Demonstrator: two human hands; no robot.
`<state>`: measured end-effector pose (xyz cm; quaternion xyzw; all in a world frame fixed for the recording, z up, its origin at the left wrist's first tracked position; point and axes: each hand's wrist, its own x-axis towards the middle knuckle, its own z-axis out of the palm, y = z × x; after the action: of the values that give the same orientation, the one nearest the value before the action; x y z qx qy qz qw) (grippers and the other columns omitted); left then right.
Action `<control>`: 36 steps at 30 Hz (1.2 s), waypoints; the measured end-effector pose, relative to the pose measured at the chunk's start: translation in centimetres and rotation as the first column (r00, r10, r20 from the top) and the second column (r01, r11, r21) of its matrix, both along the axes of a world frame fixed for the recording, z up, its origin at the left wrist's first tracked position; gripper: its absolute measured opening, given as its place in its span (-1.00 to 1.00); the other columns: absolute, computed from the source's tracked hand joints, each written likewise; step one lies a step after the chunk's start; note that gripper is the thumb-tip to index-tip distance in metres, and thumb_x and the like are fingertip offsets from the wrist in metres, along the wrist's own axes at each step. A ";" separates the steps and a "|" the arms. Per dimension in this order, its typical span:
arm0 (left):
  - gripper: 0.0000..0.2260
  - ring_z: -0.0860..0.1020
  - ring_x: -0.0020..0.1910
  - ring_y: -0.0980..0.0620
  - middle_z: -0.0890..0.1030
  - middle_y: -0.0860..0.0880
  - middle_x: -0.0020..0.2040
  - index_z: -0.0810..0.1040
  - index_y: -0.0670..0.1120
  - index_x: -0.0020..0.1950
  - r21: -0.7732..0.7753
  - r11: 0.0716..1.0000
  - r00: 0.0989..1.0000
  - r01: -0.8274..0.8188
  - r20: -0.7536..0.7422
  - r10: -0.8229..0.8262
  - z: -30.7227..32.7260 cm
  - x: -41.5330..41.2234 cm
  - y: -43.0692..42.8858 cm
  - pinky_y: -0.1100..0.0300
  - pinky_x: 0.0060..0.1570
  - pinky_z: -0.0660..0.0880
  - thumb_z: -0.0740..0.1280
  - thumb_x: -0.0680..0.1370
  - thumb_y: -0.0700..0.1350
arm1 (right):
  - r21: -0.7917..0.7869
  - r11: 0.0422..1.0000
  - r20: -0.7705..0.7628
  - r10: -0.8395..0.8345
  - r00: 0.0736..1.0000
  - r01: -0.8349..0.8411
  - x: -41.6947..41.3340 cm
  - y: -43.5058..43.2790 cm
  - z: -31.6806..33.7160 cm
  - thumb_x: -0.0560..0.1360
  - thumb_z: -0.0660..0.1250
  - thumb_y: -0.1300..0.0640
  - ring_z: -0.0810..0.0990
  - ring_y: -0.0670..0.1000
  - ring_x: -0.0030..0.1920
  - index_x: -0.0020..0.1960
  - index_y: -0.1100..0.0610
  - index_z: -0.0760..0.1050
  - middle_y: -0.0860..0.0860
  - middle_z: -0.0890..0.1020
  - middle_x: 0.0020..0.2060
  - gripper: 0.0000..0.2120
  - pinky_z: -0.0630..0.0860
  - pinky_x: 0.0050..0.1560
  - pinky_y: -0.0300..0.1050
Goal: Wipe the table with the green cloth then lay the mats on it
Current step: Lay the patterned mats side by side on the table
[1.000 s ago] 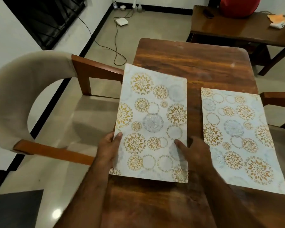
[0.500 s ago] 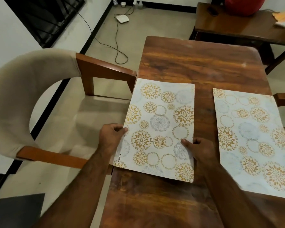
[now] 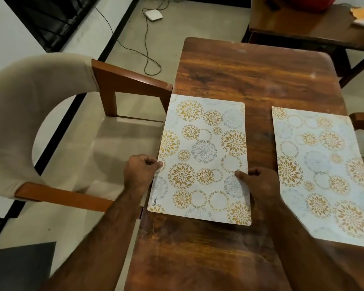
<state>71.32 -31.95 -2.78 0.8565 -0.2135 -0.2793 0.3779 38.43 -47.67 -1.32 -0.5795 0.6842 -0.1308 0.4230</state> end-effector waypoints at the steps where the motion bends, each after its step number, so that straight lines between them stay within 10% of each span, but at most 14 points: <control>1: -0.86 0.76 -0.20 -0.01 0.78 0.05 -0.20 0.81 -0.05 -0.11 0.006 1.000 1.000 -0.002 0.007 0.002 0.0 0.0 -0.1 -0.14 -0.03 0.74 0.71 0.45 -0.06 | 0.004 1.000 0.005 0.000 1.000 0.000 -0.1 0.0 -0.1 0.45 0.70 -0.06 0.67 -0.08 -0.16 -0.05 0.10 0.70 -0.03 0.73 -0.13 -0.71 0.46 -0.27 -0.21; 17: -0.86 0.74 -0.21 0.02 0.76 0.09 -0.23 0.78 0.00 -0.18 0.044 0.998 0.999 -0.041 0.036 0.040 0.9 -0.2 -0.4 -0.11 -0.03 0.74 0.70 0.46 -0.04 | 0.026 0.998 0.005 -0.050 0.999 0.050 0.2 0.4 -0.6 0.43 0.72 -0.06 0.76 0.05 -0.10 -0.09 0.07 0.70 -0.02 0.77 -0.14 -0.72 0.75 -0.02 0.09; 31: -0.82 0.75 -0.20 -0.18 0.77 -0.06 -0.20 0.72 0.01 -0.21 0.011 0.999 0.999 -0.043 0.011 0.043 0.7 -0.1 -0.6 -0.25 -0.02 0.73 0.70 0.46 -0.11 | -0.009 1.000 -0.076 0.011 0.997 -0.012 0.9 -0.2 0.4 0.47 0.68 -0.12 0.70 0.01 -0.15 -0.11 0.13 0.67 0.01 0.74 -0.18 -0.65 0.65 -0.10 -0.06; 36: -0.89 0.66 -0.29 -0.12 0.74 -0.12 -0.20 0.78 -0.16 -0.10 -0.052 0.999 1.000 -0.012 0.003 0.012 0.8 -0.4 -0.7 0.06 -0.10 0.61 0.66 0.50 -0.18 | -0.005 1.000 -0.060 0.008 0.998 -0.008 0.7 -0.2 0.4 0.45 0.71 -0.09 0.72 0.07 -0.18 -0.13 0.21 0.65 0.07 0.74 -0.20 -0.60 0.67 -0.11 0.04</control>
<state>70.93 -32.66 -1.97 0.8479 -0.2163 -0.2702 0.4015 39.17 -47.90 -0.87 -0.5868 0.6940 -0.1135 0.4014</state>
